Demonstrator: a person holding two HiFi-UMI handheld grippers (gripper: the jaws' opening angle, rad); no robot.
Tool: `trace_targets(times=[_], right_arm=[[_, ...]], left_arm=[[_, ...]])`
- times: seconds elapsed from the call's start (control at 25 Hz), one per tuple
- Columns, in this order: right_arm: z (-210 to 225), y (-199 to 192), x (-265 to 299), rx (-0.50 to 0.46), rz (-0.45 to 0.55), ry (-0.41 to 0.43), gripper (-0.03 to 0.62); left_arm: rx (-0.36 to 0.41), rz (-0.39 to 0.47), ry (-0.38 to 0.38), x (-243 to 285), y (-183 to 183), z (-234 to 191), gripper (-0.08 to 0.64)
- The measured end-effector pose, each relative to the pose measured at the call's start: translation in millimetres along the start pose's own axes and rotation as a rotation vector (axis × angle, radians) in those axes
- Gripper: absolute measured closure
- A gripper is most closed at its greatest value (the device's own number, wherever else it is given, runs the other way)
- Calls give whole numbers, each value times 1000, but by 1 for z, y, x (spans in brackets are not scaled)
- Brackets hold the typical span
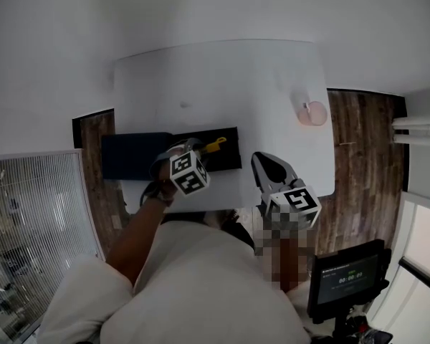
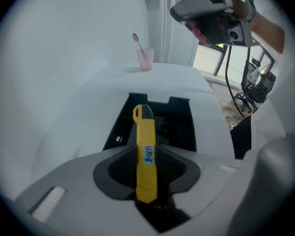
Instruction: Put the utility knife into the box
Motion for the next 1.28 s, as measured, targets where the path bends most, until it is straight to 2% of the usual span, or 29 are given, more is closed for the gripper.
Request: trace_targets(times=[0.32,0.56,1.28], right_arm=[[0,-3,0,5,-12,-2,589],[-2,-4,1,8,-20,2,589],[3,-15,-5,2,-48,2,589]], left_arm=[[10,-34,-9,7,-8,0,448],[12,-61,-46,9,-11,4,448],[-5,-81,-57,26,-15,1,446]])
Point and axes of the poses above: the fingertips, and each gripper's own axes: x forward along the fingers, z to its right, y out of its top, the point moved 4 cm from there along -x, backward along the fingers, and after that the axes turned 15 degrees about z, right-handed, at the moved point
